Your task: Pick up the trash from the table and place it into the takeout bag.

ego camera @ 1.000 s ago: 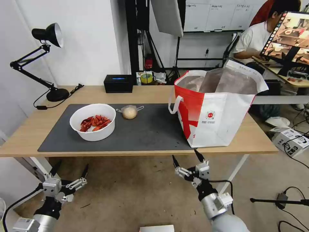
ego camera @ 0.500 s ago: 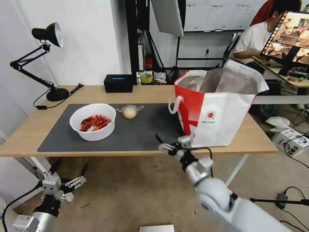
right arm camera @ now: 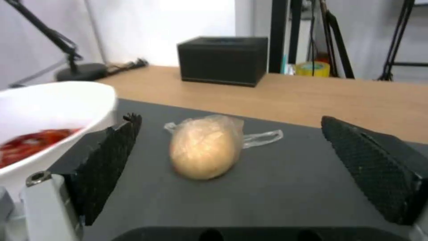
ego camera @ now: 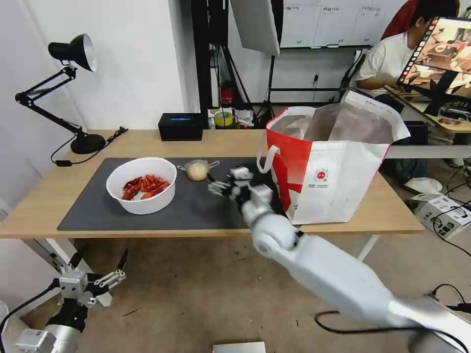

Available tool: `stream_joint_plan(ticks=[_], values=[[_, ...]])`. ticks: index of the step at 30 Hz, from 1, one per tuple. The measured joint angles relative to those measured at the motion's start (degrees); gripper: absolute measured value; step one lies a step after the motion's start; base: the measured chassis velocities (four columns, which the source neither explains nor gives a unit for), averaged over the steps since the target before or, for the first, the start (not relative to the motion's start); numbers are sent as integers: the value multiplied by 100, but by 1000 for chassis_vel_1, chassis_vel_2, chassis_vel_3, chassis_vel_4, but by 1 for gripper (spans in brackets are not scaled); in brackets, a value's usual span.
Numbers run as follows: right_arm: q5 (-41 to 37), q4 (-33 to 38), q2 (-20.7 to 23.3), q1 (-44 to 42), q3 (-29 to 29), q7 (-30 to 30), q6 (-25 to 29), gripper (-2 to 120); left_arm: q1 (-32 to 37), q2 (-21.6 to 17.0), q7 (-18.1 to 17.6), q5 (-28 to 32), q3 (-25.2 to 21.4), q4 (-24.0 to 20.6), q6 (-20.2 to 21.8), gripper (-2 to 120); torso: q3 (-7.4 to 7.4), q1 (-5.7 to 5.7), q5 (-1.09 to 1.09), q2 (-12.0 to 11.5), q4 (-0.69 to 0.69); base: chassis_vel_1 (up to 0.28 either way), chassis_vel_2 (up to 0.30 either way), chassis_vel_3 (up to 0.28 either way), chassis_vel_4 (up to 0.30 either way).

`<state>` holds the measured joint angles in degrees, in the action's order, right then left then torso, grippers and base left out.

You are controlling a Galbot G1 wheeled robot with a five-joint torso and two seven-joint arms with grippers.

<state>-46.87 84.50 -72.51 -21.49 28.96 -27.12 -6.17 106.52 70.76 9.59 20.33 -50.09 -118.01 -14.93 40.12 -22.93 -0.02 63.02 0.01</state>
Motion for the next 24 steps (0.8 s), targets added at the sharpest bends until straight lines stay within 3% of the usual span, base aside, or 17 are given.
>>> stream_joint_plan(ticks=[3,13,19,24], values=[[-1,-683,-471,296,53,-1,-31,100,18,-4,7,2,-11,-16,-8,100,-1,1,0,0,0,0,0,0,0],[-124,-1758,-1110,832,162,113,-167,100,68,-110,130,140,-196,-67,-20,100,-1,1,0,0,0,0,0,0,0],[-377,-2816,-1684,1151,153,549,-176,100,99,-85,178,146,-178,-132,-24,100,-1,1,1,0,0,0,0,0,0],[-264,-3380,-1787,1319,210,923,-168,100,105,-86,186,171,-184,-153,-37,100,-1,1,1,1,-1,0,0,0,0]])
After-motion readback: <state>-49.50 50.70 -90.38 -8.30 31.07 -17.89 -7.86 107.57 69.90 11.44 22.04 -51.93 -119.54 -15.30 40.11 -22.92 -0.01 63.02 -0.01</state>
